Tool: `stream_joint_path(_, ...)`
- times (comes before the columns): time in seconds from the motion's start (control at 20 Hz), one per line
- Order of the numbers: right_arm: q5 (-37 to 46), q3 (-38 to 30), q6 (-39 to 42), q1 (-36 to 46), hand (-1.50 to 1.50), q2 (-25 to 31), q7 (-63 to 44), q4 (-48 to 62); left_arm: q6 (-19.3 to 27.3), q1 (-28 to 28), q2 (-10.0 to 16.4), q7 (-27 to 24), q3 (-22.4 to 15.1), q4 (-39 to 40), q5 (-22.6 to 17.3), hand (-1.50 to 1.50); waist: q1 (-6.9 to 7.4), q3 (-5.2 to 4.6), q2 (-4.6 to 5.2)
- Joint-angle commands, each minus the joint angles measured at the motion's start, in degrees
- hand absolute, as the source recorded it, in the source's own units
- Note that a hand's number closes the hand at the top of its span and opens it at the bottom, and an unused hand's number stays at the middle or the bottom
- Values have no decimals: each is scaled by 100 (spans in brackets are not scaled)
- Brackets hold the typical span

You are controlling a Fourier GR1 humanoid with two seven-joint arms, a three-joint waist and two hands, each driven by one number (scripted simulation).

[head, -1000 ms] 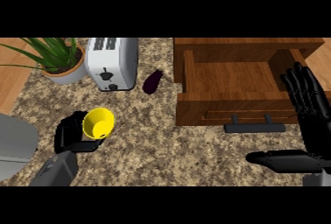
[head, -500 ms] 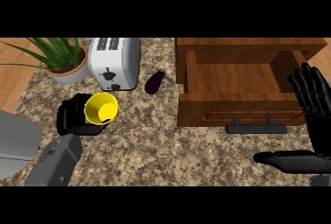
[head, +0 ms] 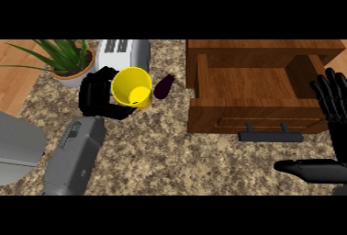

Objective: Pick up the cup, place it into the drawer and close the drawer

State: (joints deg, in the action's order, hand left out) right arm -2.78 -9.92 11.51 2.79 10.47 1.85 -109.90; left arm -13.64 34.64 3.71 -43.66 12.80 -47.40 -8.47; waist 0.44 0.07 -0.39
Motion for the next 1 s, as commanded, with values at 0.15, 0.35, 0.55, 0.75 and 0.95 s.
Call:
stream_joint_path(0.15,-59,27,-54,273,-150,-27,-276,-33,698,817,-270,1364,-392,-936,-1,150,-52,-5,31)
stream_joint_path(0.35,76,8,26,-84,-150,-75,217,128,1360,1249,-365,2224,-951,-1499,-17,150,-76,-2,20)
stream_joint_path(0.55,-115,-107,149,-377,-150,-49,207,-145,1849,2040,-369,2448,-1051,-882,131,150,-169,-3,43)
stream_joint_path(0.75,-118,-56,81,108,-150,-1,-124,-126,2200,2475,-370,2532,-1345,-369,-103,150,-139,-6,53)
stream_joint_path(0.95,-76,-162,61,393,-150,76,-7,289,2547,3134,-370,2643,-1586,412,-656,150,-190,-4,72)
